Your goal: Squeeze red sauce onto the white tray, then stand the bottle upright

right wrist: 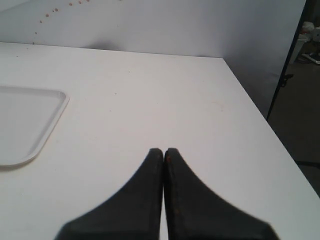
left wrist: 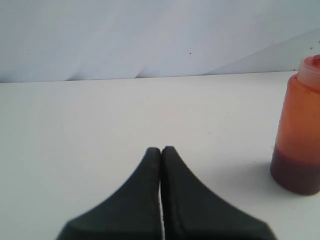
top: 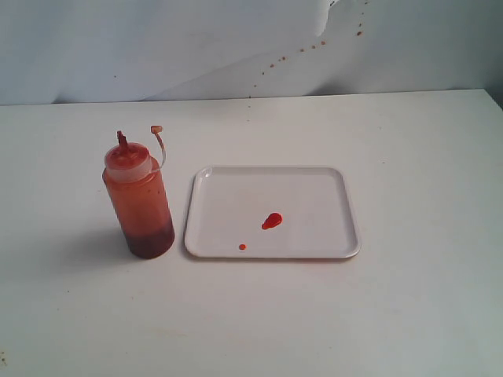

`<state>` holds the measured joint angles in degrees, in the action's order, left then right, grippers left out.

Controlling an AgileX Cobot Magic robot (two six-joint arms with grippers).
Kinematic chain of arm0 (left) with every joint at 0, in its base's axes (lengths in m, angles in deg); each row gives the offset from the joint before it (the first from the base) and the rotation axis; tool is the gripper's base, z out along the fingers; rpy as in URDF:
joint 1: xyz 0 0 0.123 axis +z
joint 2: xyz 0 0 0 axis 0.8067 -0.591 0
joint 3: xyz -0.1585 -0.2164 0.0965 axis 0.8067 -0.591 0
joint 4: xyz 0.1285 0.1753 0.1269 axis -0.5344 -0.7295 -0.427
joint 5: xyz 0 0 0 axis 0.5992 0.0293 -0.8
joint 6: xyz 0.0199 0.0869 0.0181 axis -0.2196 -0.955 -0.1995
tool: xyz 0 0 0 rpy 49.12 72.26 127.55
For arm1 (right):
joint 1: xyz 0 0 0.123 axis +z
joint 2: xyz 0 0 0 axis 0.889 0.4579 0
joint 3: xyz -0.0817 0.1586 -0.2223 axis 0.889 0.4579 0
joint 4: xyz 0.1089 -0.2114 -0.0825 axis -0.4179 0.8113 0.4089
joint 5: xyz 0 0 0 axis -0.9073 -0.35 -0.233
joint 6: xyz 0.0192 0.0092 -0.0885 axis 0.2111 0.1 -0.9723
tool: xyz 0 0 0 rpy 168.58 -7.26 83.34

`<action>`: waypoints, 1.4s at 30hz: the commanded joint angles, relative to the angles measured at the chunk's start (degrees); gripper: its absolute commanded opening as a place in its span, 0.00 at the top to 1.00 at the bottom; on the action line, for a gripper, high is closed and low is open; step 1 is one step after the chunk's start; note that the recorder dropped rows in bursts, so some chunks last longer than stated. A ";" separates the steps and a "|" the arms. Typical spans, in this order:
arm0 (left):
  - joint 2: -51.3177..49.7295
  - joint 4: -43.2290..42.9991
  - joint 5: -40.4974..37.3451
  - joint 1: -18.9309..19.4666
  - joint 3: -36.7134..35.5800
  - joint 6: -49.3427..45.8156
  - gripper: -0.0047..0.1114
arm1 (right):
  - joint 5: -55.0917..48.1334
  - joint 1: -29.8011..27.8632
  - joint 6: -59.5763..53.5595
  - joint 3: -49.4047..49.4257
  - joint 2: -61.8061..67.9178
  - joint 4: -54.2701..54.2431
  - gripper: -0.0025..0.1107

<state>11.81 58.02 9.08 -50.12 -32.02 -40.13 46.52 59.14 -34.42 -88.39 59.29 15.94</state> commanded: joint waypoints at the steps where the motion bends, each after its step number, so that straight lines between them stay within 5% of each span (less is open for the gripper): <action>1: 0.19 0.40 0.31 0.10 -0.25 0.12 0.96 | 0.58 -0.44 0.22 0.21 -0.24 -0.55 0.98; 16: 0.19 0.40 0.31 -0.02 -0.25 0.12 0.96 | 0.58 -0.44 0.22 0.21 -0.24 -0.55 0.98; 24: 0.19 0.40 0.31 -4.54 -0.25 0.12 0.96 | 0.58 -0.44 0.22 0.21 -0.24 -0.55 0.98; 42: 0.19 0.40 0.31 -4.54 -0.25 0.12 0.96 | 0.58 -0.44 0.22 0.21 -0.24 -0.80 0.98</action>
<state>11.81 58.02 9.08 -54.26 -32.02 -40.13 46.52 59.14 -34.42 -88.39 59.29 15.49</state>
